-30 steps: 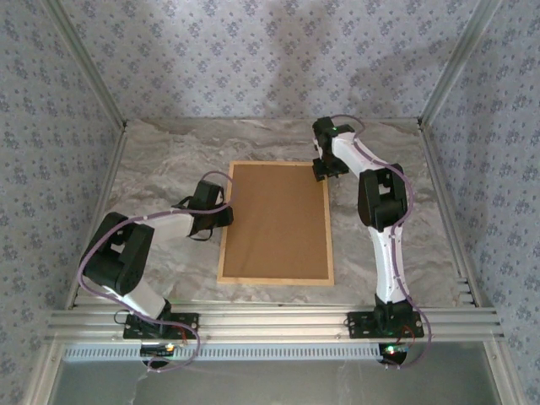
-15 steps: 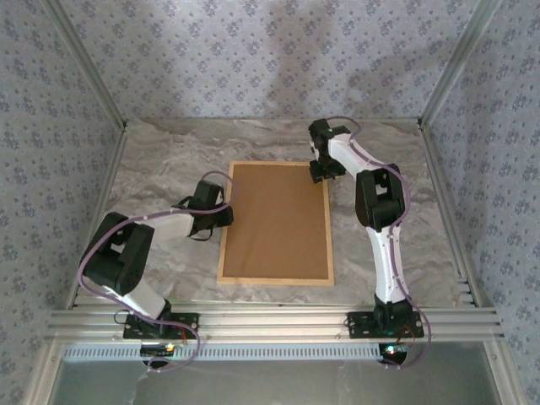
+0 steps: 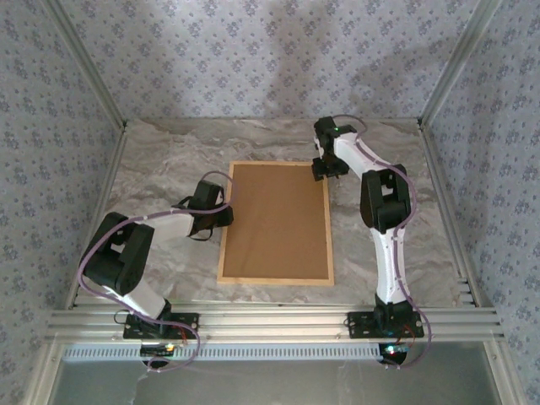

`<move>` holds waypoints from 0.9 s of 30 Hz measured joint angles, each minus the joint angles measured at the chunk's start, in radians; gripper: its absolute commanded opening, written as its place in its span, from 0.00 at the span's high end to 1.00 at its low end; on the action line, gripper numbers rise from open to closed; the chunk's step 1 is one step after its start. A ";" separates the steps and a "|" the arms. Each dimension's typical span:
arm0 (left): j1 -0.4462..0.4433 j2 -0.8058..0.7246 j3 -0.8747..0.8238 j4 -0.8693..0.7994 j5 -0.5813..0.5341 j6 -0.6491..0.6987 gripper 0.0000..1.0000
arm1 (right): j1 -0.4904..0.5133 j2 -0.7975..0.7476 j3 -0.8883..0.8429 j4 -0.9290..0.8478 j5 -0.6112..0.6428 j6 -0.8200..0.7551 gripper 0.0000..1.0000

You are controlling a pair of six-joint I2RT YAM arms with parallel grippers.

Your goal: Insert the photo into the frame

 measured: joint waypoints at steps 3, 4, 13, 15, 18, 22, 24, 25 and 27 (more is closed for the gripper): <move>0.000 0.000 0.000 0.000 0.000 0.000 0.75 | -0.003 -0.002 0.000 0.008 -0.007 0.003 0.41; 0.000 0.000 0.000 0.000 0.000 0.000 0.75 | -0.004 -0.002 -0.002 0.008 -0.007 0.003 0.42; 0.000 0.000 0.000 0.000 0.000 0.000 0.75 | -0.010 -0.001 -0.003 0.008 -0.006 0.003 0.43; 0.000 0.000 0.000 0.000 0.000 0.000 0.75 | -0.010 0.000 -0.003 0.008 -0.006 0.003 0.44; 0.000 0.000 0.000 0.000 0.000 0.000 0.75 | -0.010 0.002 -0.003 0.008 -0.006 0.003 0.44; 0.000 0.000 0.000 0.000 0.000 0.000 0.75 | -0.010 0.013 -0.004 0.007 -0.007 0.003 0.44; 0.000 0.000 0.000 0.001 0.000 0.000 0.75 | -0.010 0.022 -0.004 0.008 -0.009 0.003 0.45; 0.000 0.000 0.000 0.001 0.000 0.000 0.75 | -0.010 0.025 -0.004 0.009 -0.014 0.003 0.45; 0.000 0.000 0.000 0.001 0.000 0.000 0.75 | -0.010 0.025 -0.004 0.009 -0.014 0.003 0.45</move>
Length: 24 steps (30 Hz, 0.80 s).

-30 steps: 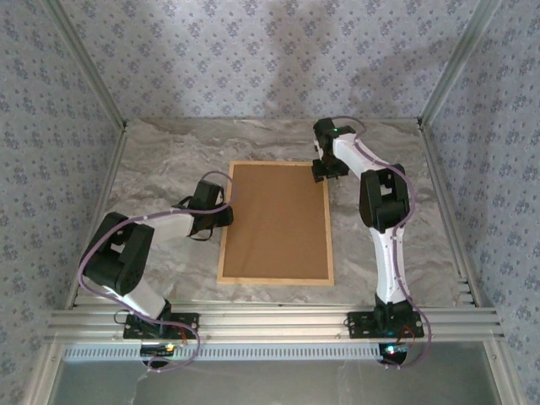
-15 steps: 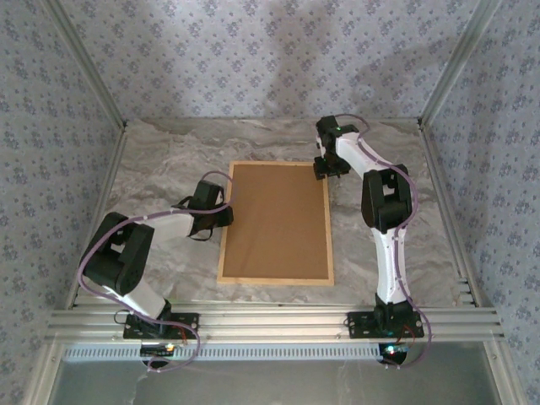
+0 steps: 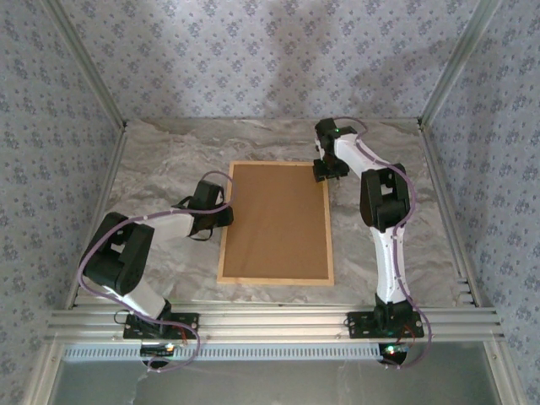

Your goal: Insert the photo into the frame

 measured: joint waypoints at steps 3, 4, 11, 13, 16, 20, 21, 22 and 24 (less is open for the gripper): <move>0.000 0.000 0.000 0.000 0.000 0.000 0.75 | 0.000 0.002 0.000 0.000 -0.003 0.000 0.45; 0.000 0.000 0.000 0.000 0.000 0.000 0.75 | 0.000 0.003 0.000 0.001 -0.003 0.000 0.46; 0.000 0.000 0.000 0.000 0.000 0.000 0.75 | 0.000 0.007 0.003 0.000 -0.003 0.000 0.46; 0.000 0.001 0.000 0.001 0.000 0.000 0.75 | 0.001 0.010 0.008 -0.003 -0.003 0.000 0.46; 0.000 0.001 0.000 0.001 0.000 0.000 0.75 | 0.003 0.024 0.029 -0.021 -0.004 -0.003 0.48; 0.000 0.001 0.000 0.002 0.000 0.000 0.75 | 0.006 0.043 0.061 -0.048 -0.002 -0.009 0.47; 0.000 0.001 0.000 0.002 0.000 0.000 0.75 | 0.007 0.049 0.072 -0.057 0.000 -0.011 0.47; 0.000 0.001 0.000 0.002 0.000 0.000 0.75 | 0.008 0.056 0.085 -0.069 0.002 -0.014 0.46; 0.000 0.001 0.000 0.002 0.000 0.000 0.75 | 0.011 0.071 0.111 -0.091 0.007 -0.021 0.46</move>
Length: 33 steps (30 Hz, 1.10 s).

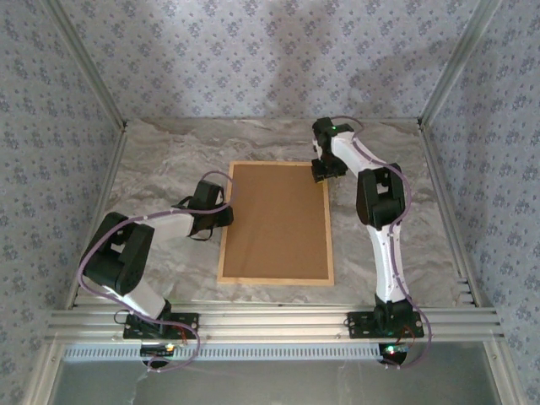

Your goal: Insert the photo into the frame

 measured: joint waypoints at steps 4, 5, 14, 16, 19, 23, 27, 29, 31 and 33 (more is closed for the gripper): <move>0.000 0.000 0.000 0.000 0.000 0.000 0.75 | 0.010 0.018 0.032 -0.029 0.022 -0.015 0.41; 0.000 0.000 0.000 0.000 0.000 0.000 0.75 | 0.012 0.019 0.035 -0.032 0.030 -0.019 0.41; 0.000 0.000 0.000 0.000 0.000 0.000 0.75 | 0.016 0.024 0.044 -0.039 0.053 -0.029 0.36; 0.000 0.000 0.000 0.000 0.000 0.000 0.75 | 0.016 0.025 0.047 -0.042 0.054 -0.030 0.36; 0.000 0.000 0.000 0.000 0.000 0.000 0.75 | 0.016 0.025 0.048 -0.043 0.057 -0.030 0.36; 0.000 0.000 0.000 0.000 0.000 0.000 0.75 | 0.011 0.000 0.015 -0.019 0.060 -0.028 0.34; 0.000 0.000 0.000 0.000 0.000 0.000 0.75 | -0.007 -0.063 -0.081 0.049 0.032 -0.014 0.30; 0.000 0.000 0.000 0.000 0.001 0.000 0.75 | -0.017 -0.104 -0.139 0.074 0.007 -0.005 0.29; 0.000 0.000 0.000 0.000 0.003 0.000 0.75 | -0.029 -0.150 -0.189 0.103 -0.024 0.009 0.28; 0.000 0.000 0.000 0.000 0.003 0.000 0.75 | -0.045 -0.207 -0.240 0.140 -0.058 0.027 0.27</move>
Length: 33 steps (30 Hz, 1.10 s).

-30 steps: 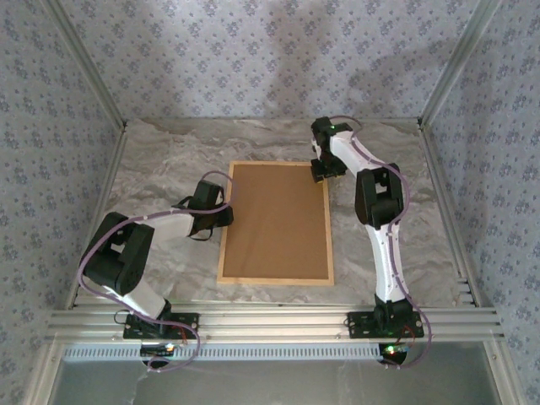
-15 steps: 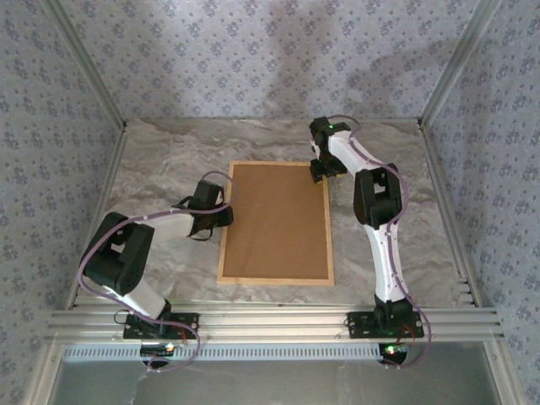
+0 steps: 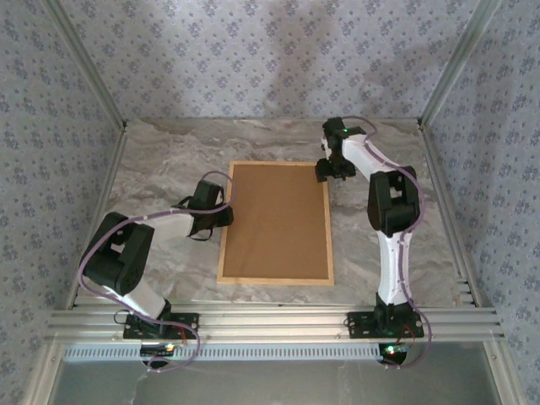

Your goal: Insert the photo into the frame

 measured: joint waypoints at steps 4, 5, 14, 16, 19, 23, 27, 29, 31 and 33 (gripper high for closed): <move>0.001 0.000 0.000 0.000 0.001 0.000 0.75 | -0.031 -0.101 -0.089 0.080 -0.055 0.039 0.26; 0.001 0.000 0.000 0.000 0.001 0.000 0.75 | -0.038 -0.126 -0.114 0.100 -0.064 0.051 0.26; 0.003 0.000 0.000 0.000 0.004 0.000 0.75 | -0.047 -0.317 -0.407 0.219 -0.081 0.127 0.27; 0.004 0.000 0.000 0.000 0.005 0.000 0.75 | -0.046 -0.368 -0.477 0.225 -0.101 0.143 0.30; 0.005 0.000 0.000 0.000 0.008 0.000 0.75 | -0.043 -0.411 -0.539 0.224 -0.131 0.155 0.36; 0.006 0.000 0.000 0.000 0.011 0.000 0.75 | -0.020 -0.412 -0.563 0.210 -0.128 0.158 0.41; 0.006 0.000 0.000 0.000 0.011 0.000 0.75 | 0.025 -0.388 -0.564 0.198 -0.106 0.157 0.43; 0.006 0.000 0.000 0.000 0.011 0.000 0.75 | 0.039 -0.366 -0.564 0.196 -0.101 0.156 0.44; 0.006 0.000 0.000 0.000 0.011 0.000 0.75 | 0.043 -0.345 -0.564 0.192 -0.096 0.154 0.45; 0.006 0.000 0.000 0.000 0.011 0.000 0.75 | 0.044 -0.322 -0.563 0.189 -0.090 0.154 0.45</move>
